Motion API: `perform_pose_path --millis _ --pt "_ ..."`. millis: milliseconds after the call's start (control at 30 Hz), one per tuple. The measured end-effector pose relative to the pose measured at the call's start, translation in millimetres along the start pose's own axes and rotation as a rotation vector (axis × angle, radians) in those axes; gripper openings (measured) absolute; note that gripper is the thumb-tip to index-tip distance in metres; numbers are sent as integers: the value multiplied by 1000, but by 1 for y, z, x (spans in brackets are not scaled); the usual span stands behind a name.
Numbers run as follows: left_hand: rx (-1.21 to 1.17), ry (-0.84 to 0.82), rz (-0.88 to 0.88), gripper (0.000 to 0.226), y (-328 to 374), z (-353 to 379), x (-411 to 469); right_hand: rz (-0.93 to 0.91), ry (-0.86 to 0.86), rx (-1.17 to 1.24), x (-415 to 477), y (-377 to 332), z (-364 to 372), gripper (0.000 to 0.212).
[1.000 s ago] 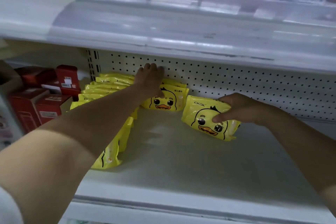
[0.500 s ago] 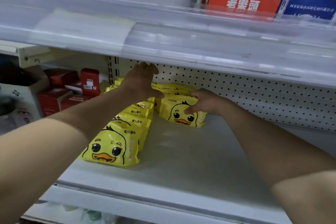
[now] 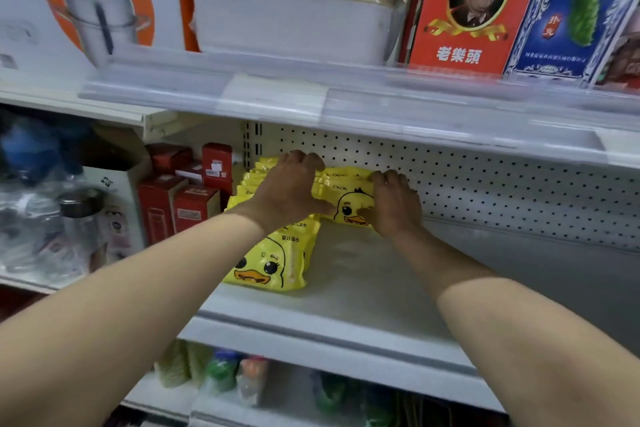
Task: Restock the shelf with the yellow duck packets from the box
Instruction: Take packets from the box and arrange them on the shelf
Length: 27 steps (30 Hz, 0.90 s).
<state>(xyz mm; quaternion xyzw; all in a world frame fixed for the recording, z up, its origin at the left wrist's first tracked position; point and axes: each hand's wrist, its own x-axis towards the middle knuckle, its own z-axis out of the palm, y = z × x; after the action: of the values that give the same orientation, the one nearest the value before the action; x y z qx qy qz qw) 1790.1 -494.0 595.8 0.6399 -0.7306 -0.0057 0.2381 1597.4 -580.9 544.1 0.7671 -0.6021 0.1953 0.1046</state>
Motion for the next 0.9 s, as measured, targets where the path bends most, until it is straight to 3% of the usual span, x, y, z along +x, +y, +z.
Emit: perform_pose_path --millis 200,433,667,900 --pt "58 -96 -132 81 -2 -25 -53 4 -62 206 -61 -30 -49 68" --pt "101 -161 -176 81 -17 -35 -134 36 -237 216 -147 -85 -92 76" --pt "145 -161 -129 76 -43 -7 -214 -3 -307 218 -230 -112 -79 76" --pt "213 -326 -209 67 -78 47 -286 -63 -476 208 -296 -125 -24 76"
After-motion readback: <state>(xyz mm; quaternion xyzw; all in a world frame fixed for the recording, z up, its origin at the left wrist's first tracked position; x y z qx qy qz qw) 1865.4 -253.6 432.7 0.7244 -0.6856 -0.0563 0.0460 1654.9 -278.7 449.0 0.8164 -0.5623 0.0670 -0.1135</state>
